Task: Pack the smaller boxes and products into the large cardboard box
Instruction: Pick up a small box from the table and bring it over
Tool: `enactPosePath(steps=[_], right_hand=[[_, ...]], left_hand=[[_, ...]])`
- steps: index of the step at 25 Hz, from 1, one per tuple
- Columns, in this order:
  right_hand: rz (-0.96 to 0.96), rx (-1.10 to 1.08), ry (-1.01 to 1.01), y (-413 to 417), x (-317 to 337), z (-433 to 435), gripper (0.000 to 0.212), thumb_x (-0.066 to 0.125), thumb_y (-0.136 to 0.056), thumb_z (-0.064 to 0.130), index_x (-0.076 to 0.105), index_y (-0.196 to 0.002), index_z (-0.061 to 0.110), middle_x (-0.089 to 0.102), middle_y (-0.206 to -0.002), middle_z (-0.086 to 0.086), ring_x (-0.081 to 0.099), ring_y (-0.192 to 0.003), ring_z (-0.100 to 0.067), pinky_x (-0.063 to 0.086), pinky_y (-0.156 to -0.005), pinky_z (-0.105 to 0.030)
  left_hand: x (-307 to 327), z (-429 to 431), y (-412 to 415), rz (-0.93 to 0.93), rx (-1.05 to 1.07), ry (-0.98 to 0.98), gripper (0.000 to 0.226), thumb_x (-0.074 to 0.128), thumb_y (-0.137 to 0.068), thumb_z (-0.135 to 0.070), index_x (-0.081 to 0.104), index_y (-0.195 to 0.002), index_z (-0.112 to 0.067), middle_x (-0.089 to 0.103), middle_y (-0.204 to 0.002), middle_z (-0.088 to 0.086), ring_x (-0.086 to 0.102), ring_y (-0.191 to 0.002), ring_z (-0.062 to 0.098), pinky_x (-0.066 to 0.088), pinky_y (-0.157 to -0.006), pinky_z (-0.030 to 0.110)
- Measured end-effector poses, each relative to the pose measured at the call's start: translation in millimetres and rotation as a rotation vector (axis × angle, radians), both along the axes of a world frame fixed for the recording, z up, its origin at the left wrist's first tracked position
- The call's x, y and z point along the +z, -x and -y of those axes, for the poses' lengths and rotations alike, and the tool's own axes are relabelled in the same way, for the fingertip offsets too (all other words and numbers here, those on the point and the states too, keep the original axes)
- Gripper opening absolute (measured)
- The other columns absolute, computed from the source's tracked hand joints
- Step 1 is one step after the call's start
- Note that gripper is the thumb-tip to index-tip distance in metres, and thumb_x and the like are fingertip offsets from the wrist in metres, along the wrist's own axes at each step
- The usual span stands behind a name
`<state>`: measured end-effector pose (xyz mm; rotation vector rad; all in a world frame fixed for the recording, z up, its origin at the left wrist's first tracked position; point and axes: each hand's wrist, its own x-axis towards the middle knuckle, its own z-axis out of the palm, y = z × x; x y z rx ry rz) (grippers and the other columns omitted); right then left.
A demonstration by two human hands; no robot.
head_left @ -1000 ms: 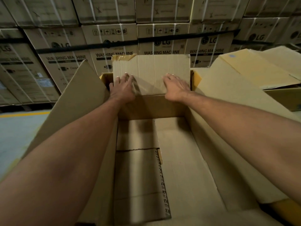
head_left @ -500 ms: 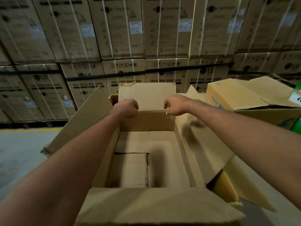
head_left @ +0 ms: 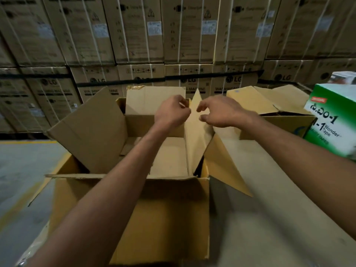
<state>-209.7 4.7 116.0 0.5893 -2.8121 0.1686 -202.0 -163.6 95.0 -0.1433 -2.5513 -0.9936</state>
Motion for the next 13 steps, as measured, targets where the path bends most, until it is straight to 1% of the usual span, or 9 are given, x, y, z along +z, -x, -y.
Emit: enactPosePath(steps=[1, 3, 5, 6, 7, 9, 11, 13], right_hand=[[-0.028, -0.039, 0.029, -5, 1, -14, 0.033, 0.068, -0.094, 0.039, 0.067, -0.127, 0.033, 0.067, -0.130, 0.008, 0.060, -0.118, -0.017, 0.049, -0.095, -0.039], [-0.075, -0.133, 0.121, -10, -1, -40, 0.030, 0.068, -0.095, 0.038, 0.069, -0.124, 0.030, 0.068, -0.128, 0.007, 0.062, -0.116, -0.018, 0.048, -0.089, -0.034], [-0.134, -0.226, 0.204, -11, -5, -61, 0.028, 0.067, -0.096, 0.039, 0.071, -0.122, 0.029, 0.071, -0.125, 0.006, 0.065, -0.111, -0.019, 0.049, -0.083, -0.033], [-0.158, -0.268, 0.241, -10, -6, -71, 0.027, 0.066, -0.097, 0.038, 0.072, -0.121, 0.028, 0.072, -0.121, 0.004, 0.067, -0.107, -0.020, 0.052, -0.082, -0.033], [-0.166, -0.308, 0.272, -10, -7, -83, 0.025, 0.065, -0.097, 0.036, 0.073, -0.119, 0.027, 0.074, -0.116, 0.002, 0.068, -0.103, -0.022, 0.056, -0.081, -0.036], [-0.133, -0.386, 0.326, -8, -10, -111, 0.021, 0.061, -0.096, 0.029, 0.075, -0.112, 0.023, 0.075, -0.103, -0.003, 0.068, -0.091, -0.026, 0.059, -0.074, -0.041], [-0.074, -0.436, 0.345, -1, -20, -141, 0.020, 0.060, -0.094, 0.022, 0.076, -0.106, 0.020, 0.073, -0.093, -0.005, 0.066, -0.083, -0.027, 0.054, -0.066, -0.037], [-0.009, -0.462, 0.328, 13, -38, -170, 0.018, 0.060, -0.092, 0.018, 0.076, -0.100, 0.019, 0.072, -0.090, -0.007, 0.065, -0.083, -0.029, 0.046, -0.064, -0.033]], left_hand=[[4, -19, -2, -0.034, -0.013, -0.025, 0.029, 0.067, -0.093, -0.027, 0.065, -0.121, -0.022, 0.070, -0.109, -0.005, 0.067, -0.093, 0.010, 0.060, -0.075, 0.031], [11, -53, -3, -0.115, -0.045, -0.055, 0.030, 0.065, -0.092, -0.027, 0.065, -0.122, -0.022, 0.071, -0.110, -0.007, 0.067, -0.095, 0.010, 0.061, -0.078, 0.036], [17, -85, -1, -0.173, -0.103, -0.112, 0.030, 0.064, -0.092, -0.025, 0.066, -0.122, -0.021, 0.071, -0.112, -0.007, 0.067, -0.098, 0.010, 0.060, -0.083, 0.036], [19, -100, 0, -0.182, -0.132, -0.140, 0.030, 0.064, -0.093, -0.023, 0.067, -0.122, -0.020, 0.071, -0.112, -0.006, 0.066, -0.099, 0.010, 0.060, -0.084, 0.034], [19, -117, 1, -0.181, -0.159, -0.159, 0.030, 0.064, -0.093, -0.022, 0.067, -0.123, -0.019, 0.072, -0.112, -0.005, 0.066, -0.099, 0.009, 0.059, -0.084, 0.032], [14, -152, 3, -0.173, -0.218, -0.164, 0.032, 0.065, -0.092, -0.022, 0.067, -0.124, -0.017, 0.072, -0.113, -0.003, 0.066, -0.100, 0.010, 0.059, -0.083, 0.029], [3, -186, 9, -0.141, -0.246, -0.177, 0.033, 0.064, -0.092, -0.024, 0.066, -0.124, -0.016, 0.071, -0.114, -0.001, 0.067, -0.101, 0.012, 0.059, -0.083, 0.033], [-16, -220, 23, -0.052, -0.235, -0.219, 0.032, 0.064, -0.092, -0.029, 0.066, -0.122, -0.017, 0.072, -0.113, -0.001, 0.067, -0.101, 0.016, 0.059, -0.084, 0.038]])
